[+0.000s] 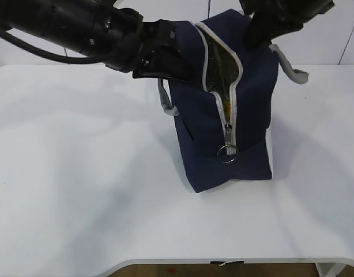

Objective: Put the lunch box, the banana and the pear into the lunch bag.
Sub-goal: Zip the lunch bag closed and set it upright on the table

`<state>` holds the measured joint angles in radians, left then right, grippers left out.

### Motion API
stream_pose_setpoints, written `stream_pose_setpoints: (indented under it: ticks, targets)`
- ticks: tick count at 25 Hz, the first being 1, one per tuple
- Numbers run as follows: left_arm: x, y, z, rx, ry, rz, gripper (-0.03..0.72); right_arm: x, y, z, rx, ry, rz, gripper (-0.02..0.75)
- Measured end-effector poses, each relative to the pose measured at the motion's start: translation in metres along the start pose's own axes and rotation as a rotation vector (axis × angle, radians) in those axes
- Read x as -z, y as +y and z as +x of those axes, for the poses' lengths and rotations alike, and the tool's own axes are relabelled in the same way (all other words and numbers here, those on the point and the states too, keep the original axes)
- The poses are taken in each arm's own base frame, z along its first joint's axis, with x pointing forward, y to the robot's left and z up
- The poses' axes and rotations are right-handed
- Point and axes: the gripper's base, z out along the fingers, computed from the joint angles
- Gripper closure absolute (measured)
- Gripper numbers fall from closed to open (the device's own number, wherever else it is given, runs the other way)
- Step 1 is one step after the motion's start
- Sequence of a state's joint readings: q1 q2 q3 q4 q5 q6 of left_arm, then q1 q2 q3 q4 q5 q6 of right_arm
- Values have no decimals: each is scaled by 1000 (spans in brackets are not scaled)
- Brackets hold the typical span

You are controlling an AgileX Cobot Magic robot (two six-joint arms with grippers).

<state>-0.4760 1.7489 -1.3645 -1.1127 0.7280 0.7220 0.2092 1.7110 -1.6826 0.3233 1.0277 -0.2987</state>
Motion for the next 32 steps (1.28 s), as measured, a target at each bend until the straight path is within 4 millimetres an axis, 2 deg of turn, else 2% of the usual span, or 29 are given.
stream_pose_setpoints:
  ticks: [4, 10, 25, 28, 30, 32]
  targets:
    - [-10, 7, 0, 11, 15, -3, 671, -8, -6, 24, -9, -13, 36, 729]
    - [-22, 4, 6, -16, 55, 0, 671, -27, -11, 47, -52, -77, 71, 729]
    - [-26, 1, 8, -63, 62, -26, 672, -28, -12, 47, -65, -129, 84, 719]
    - [-26, 1, 8, -52, 55, -19, 672, -25, -12, 43, -61, -137, 83, 666]
    - [-26, 0, 8, -49, 54, -17, 672, -21, -11, 40, -57, -148, 82, 601]
    - [-26, 0, 8, -48, 59, -13, 672, -17, -9, 36, -51, -148, 77, 503]
